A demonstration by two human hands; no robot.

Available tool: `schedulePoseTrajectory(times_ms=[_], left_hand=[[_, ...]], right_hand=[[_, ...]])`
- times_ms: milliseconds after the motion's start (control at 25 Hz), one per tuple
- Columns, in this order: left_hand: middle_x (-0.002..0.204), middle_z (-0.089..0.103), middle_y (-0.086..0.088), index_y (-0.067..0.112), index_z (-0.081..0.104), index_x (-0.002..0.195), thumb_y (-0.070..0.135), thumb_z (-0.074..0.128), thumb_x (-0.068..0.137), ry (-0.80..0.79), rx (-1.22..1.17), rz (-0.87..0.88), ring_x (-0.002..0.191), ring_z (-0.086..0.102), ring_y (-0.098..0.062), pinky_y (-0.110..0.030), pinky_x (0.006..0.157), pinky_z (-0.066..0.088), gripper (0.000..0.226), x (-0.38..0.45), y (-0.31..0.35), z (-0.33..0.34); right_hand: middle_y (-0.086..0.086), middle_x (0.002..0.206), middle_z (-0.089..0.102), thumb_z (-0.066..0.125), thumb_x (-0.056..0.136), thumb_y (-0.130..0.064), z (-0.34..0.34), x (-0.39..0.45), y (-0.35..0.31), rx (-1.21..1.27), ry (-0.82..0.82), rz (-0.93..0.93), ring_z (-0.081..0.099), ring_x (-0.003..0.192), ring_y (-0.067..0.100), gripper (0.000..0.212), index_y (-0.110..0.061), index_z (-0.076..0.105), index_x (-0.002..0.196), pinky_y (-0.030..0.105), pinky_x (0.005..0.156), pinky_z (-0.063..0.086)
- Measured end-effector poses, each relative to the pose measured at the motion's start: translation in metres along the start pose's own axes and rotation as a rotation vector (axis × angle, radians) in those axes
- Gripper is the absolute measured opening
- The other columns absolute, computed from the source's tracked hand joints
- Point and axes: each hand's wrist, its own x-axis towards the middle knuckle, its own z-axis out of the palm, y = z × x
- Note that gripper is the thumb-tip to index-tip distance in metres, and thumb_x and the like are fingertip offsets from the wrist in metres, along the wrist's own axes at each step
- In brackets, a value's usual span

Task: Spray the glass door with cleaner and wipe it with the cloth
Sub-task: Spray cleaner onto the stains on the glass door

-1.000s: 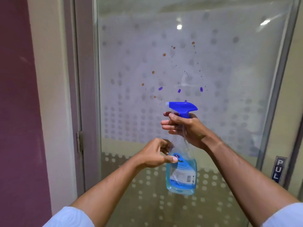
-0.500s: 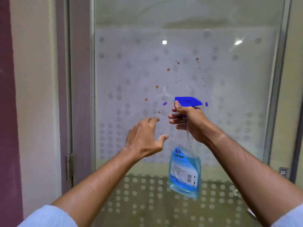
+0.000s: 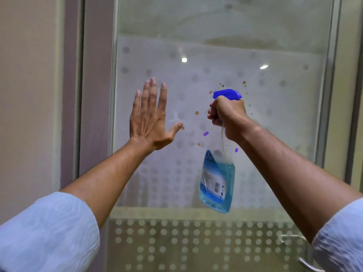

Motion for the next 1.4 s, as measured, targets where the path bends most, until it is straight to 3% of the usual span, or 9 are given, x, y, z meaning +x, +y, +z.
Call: schedulePoseTrajectory(times_ms=[360, 560, 840, 920, 1040, 1240, 1400], left_hand=[[0.164, -0.002, -0.020, 0.012, 0.000, 0.157, 0.075, 0.038, 0.081, 0.047, -0.025, 0.040, 0.152, -0.003, -0.032, -0.049, 0.123, 0.004, 0.106, 0.009, -0.023, 0.012], [0.164, -0.002, -0.019, 0.013, -0.001, 0.157, 0.077, 0.035, 0.081, 0.043, -0.021, 0.022, 0.152, -0.003, -0.032, -0.049, 0.123, 0.004, 0.106, 0.014, -0.022, 0.014], [0.164, -0.004, -0.019, 0.013, -0.002, 0.157, 0.076, 0.035, 0.081, 0.016, -0.025, 0.012, 0.152, -0.005, -0.032, -0.048, 0.123, 0.001, 0.105, 0.011, -0.019, 0.018], [0.164, -0.004, -0.019, 0.013, -0.003, 0.157, 0.076, 0.035, 0.081, 0.013, -0.035, 0.017, 0.152, -0.005, -0.032, -0.048, 0.123, 0.001, 0.105, 0.011, -0.017, 0.017], [0.164, -0.005, -0.019, 0.013, -0.003, 0.157, 0.075, 0.035, 0.081, 0.010, -0.047, 0.026, 0.152, -0.005, -0.032, -0.049, 0.123, 0.001, 0.105, 0.011, -0.012, 0.017], [0.164, -0.004, -0.019, 0.012, -0.002, 0.157, 0.074, 0.035, 0.082, -0.010, -0.066, 0.036, 0.152, -0.006, -0.031, -0.048, 0.123, 0.001, 0.104, 0.008, 0.001, 0.017], [0.164, -0.003, -0.019, 0.012, 0.000, 0.157, 0.074, 0.033, 0.081, -0.031, -0.105, 0.044, 0.152, -0.006, -0.030, -0.047, 0.123, 0.001, 0.104, 0.007, 0.021, 0.018]], right_hand=[[0.012, 0.074, 0.070, 0.049, 0.061, -0.008, 0.031, 0.016, -0.021, -0.013, 0.071, -0.038, 0.069, 0.056, 0.018, 0.028, -0.006, 0.059, 0.087, 0.026, 0.051, 0.056], [0.011, 0.078, 0.069, 0.051, 0.061, -0.010, 0.037, 0.019, -0.023, -0.017, 0.097, -0.046, 0.068, 0.062, 0.018, 0.025, -0.011, 0.052, 0.085, 0.025, 0.050, 0.055], [0.002, 0.066, 0.065, 0.048, 0.053, -0.017, 0.038, 0.022, -0.023, -0.068, 0.217, -0.091, 0.069, 0.067, 0.018, 0.020, -0.018, 0.050, 0.073, 0.032, 0.058, 0.059], [0.002, 0.070, 0.067, 0.048, 0.054, -0.017, 0.030, 0.025, -0.024, -0.038, 0.225, -0.085, 0.071, 0.069, 0.016, 0.022, -0.020, 0.046, 0.075, 0.029, 0.054, 0.057], [0.003, 0.073, 0.068, 0.048, 0.060, -0.013, 0.008, 0.034, -0.027, -0.033, 0.211, -0.062, 0.072, 0.071, 0.012, 0.029, -0.016, 0.055, 0.087, 0.025, 0.049, 0.052], [0.002, 0.074, 0.066, 0.048, 0.065, -0.015, -0.049, 0.044, -0.041, -0.032, 0.357, -0.032, 0.070, 0.063, 0.011, 0.018, -0.017, 0.059, 0.079, 0.024, 0.048, 0.050], [0.003, 0.071, 0.066, 0.048, 0.063, -0.007, -0.075, 0.041, -0.029, -0.104, 0.300, -0.004, 0.070, 0.070, 0.013, 0.019, -0.013, 0.057, 0.078, 0.027, 0.053, 0.051]])
